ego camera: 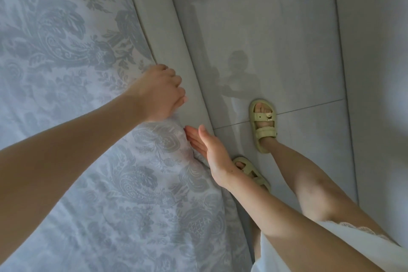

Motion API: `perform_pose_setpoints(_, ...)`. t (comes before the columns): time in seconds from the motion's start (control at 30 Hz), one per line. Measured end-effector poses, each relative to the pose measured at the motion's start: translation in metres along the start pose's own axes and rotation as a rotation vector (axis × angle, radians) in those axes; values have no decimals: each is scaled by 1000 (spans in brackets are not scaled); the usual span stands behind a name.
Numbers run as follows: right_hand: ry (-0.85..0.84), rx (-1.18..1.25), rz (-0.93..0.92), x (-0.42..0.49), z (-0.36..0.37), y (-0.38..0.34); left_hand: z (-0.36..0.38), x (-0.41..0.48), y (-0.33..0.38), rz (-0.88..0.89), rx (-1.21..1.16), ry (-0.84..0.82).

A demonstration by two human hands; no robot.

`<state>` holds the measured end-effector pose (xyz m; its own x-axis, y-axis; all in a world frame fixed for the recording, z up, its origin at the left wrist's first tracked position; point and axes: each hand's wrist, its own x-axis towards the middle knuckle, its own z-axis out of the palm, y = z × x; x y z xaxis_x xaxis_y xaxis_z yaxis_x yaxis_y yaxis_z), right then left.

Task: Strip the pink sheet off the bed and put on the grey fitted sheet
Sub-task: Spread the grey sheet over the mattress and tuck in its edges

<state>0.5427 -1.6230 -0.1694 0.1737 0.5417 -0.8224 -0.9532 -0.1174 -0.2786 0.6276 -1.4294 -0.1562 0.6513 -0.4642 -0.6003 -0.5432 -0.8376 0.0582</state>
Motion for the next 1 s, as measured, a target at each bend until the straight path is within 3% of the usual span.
perform_pose_setpoints(0.07, -13, -15, -22, -3, 1, 5, 9, -14, 12, 60, -63, 48)
perform_pose_setpoints(0.13, -12, -24, -51, -6, 3, 11, 10, -21, 24, 61, -63, -76)
perform_pose_setpoints(0.4, -89, 30, -132, -7, 14, 26, 16, -2, 40, 99, 246, -250)
perform_pose_setpoints(0.53, -194, 109, -32, 3, 26, 22, -4, -14, 40, 29, 168, -311)
perform_pose_setpoints(0.63, -222, 165, 141, 27, 30, 14, -8, -16, 30, -42, 14, -229)
perform_pose_setpoints(0.73, -225, 260, 215, 45, 31, 15, -2, -33, 28, 52, -118, 72)
perform_pose_setpoints(0.83, -218, 242, 254, 34, 22, 26, 13, -52, 40, 170, -105, 33)
perform_pose_setpoints(1.0, -288, 274, 284, 21, 12, 53, 24, -44, 52, 173, -20, -9)
